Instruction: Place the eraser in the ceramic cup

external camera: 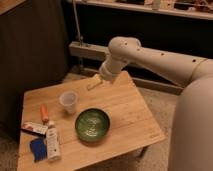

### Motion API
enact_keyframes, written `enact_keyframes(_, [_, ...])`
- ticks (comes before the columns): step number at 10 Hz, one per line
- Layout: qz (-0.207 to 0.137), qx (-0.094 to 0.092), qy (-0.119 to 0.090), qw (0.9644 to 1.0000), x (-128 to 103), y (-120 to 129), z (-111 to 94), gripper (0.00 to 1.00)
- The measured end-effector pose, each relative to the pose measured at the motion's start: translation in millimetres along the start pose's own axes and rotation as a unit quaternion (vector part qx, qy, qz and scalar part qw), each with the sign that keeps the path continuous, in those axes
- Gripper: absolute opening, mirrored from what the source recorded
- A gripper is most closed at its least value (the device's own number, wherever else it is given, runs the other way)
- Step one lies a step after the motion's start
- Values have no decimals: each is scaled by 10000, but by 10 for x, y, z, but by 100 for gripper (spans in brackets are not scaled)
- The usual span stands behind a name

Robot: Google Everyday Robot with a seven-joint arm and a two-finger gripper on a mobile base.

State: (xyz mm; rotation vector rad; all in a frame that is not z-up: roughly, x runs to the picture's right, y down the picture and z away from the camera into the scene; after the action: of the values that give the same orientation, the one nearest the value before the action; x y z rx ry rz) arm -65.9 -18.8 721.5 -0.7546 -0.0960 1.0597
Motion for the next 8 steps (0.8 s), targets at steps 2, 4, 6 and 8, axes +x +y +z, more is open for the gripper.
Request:
enact_keyframes(2, [-569,-103,-22,9983,-128,599,141,80])
enact_keyframes(4, [-1079,-164,-48,9940,-231,1127,272,80])
enact_keyframes(6, [-1629,-287,-3,9862,-291,1664,405,80])
enact_keyframes(8, [-1625,-237,-11,9864,-289,1602,393,80])
